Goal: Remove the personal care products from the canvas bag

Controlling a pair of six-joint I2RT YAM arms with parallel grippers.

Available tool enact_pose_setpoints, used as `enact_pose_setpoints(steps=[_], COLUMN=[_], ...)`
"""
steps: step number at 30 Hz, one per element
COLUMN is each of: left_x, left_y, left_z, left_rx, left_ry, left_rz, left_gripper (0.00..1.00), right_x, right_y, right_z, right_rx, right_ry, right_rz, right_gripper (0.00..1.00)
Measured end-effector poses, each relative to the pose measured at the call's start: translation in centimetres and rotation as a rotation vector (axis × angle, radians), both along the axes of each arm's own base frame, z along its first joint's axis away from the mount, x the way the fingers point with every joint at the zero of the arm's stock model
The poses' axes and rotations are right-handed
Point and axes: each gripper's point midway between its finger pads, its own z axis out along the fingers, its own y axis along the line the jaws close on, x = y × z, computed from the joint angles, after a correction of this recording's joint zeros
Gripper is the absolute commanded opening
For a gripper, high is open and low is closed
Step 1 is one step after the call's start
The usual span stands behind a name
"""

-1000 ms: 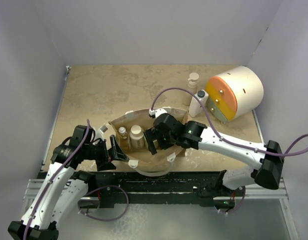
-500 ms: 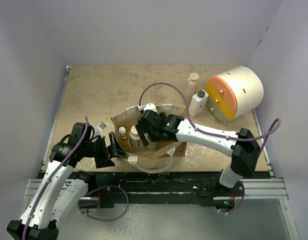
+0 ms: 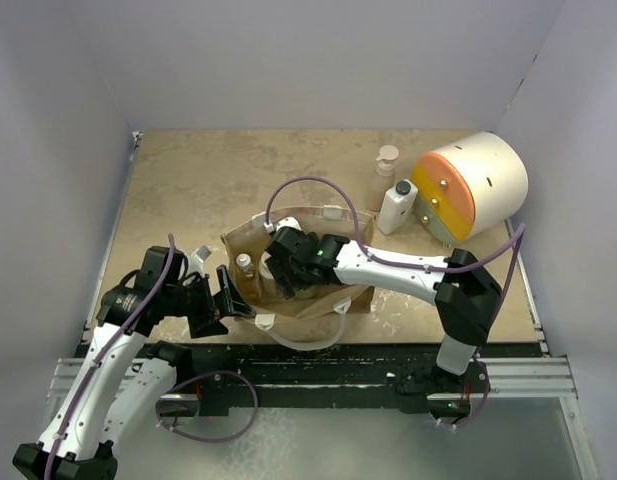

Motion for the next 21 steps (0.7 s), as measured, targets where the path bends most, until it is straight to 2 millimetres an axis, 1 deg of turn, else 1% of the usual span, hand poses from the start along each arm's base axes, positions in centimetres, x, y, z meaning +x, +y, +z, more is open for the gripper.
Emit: enact_pose_setpoints(steps=[2, 3, 4, 6, 7, 8, 9, 10, 12, 21], left_x=[0.0, 0.0, 0.1, 0.1, 0.2, 0.2, 0.2, 0.2, 0.2, 0.6], left_y=[0.0, 0.0, 0.1, 0.1, 0.1, 0.1, 0.1, 0.1, 0.0, -0.1], left_z=[0.1, 0.1, 0.2, 0.3, 0.3, 0.3, 0.3, 0.3, 0.3, 0.3], left_rx=[0.002, 0.004, 0.004, 0.006, 0.006, 0.006, 0.006, 0.006, 0.008, 0.010], left_ry=[-0.001, -0.003, -0.005, -0.008, -0.009, -0.009, -0.008, -0.006, -0.002, 0.013], left_rz=[-0.001, 0.000, 0.001, 0.002, 0.002, 0.003, 0.003, 0.002, 0.002, 0.001], left_gripper=[0.99, 0.99, 0.99, 0.99, 0.99, 0.99, 0.99, 0.99, 0.99, 0.99], right_x=[0.0, 0.1, 0.0, 0.0, -0.1, -0.1, -0.1, -0.1, -0.2, -0.9], right_y=[-0.1, -0.2, -0.2, -0.4, -0.4, -0.5, -0.6, -0.6, -0.7, -1.6], right_z=[0.1, 0.1, 0.2, 0.3, 0.4, 0.5, 0.8, 1.1, 2.1, 9.2], right_rx=[-0.002, -0.003, -0.001, -0.002, -0.003, -0.002, 0.002, 0.008, 0.030, 0.246], right_ry=[0.000, 0.000, 0.002, 0.005, 0.006, 0.005, 0.003, -0.002, -0.012, -0.067], right_rz=[0.004, 0.003, 0.003, 0.000, 0.002, 0.003, 0.002, 0.002, -0.002, -0.065], right_gripper=[0.71, 0.64, 0.54, 0.37, 0.27, 0.15, 0.05, 0.00, 0.00, 0.00])
